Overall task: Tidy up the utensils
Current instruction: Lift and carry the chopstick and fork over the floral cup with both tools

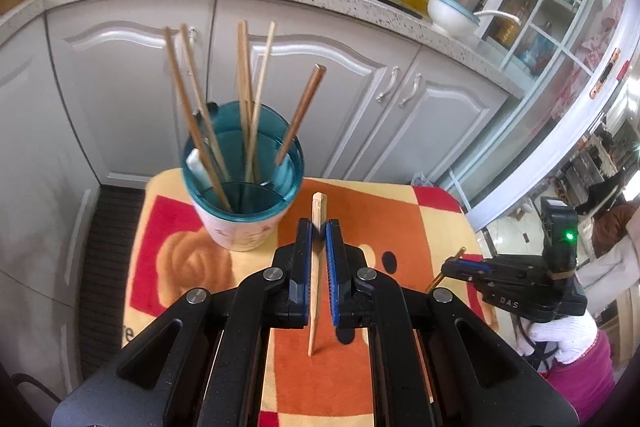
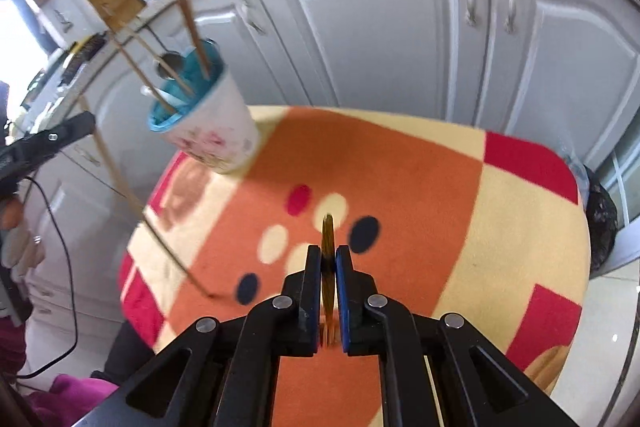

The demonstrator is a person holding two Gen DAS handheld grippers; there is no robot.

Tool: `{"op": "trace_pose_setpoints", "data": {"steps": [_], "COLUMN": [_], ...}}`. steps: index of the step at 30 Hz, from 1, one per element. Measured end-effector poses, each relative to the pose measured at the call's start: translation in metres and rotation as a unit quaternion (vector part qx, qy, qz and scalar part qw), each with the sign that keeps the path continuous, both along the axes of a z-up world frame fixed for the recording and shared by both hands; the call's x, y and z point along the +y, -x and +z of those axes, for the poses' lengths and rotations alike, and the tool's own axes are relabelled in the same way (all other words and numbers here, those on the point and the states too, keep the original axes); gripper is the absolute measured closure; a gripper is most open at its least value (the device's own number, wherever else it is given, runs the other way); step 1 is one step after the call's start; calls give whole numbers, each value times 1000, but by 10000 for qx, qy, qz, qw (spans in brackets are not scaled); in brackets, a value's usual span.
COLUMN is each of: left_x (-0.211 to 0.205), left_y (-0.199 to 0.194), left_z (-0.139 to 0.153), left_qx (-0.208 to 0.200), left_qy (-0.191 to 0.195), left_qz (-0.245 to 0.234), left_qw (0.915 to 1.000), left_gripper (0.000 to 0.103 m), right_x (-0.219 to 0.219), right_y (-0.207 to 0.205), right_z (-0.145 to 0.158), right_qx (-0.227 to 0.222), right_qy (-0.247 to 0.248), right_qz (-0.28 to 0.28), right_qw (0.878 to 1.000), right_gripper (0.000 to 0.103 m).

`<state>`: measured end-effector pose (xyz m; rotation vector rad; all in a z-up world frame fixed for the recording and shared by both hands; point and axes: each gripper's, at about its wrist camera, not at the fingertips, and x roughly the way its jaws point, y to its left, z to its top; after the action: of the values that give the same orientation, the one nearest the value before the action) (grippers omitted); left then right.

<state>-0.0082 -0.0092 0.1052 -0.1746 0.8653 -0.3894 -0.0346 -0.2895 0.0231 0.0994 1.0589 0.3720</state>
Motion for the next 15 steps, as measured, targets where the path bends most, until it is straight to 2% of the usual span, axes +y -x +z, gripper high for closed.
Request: {"op": "trace_pose_setpoints", "data": {"steps": [7, 15], "left_x": [15, 45], "left_y": [8, 13], "left_z": [15, 60], "left_qx": [-158, -398], "left_qy": [12, 235], "left_qz": [93, 164], "left_qw": [9998, 9988], "left_gripper": [98, 99], "right_x": [22, 57], "right_y": [2, -9], "right_z": [21, 63], "right_qx": [-207, -657], "right_qy": [28, 38], "right_qz": [186, 579], "right_qw": [9996, 9961], "right_gripper": [96, 96]}}
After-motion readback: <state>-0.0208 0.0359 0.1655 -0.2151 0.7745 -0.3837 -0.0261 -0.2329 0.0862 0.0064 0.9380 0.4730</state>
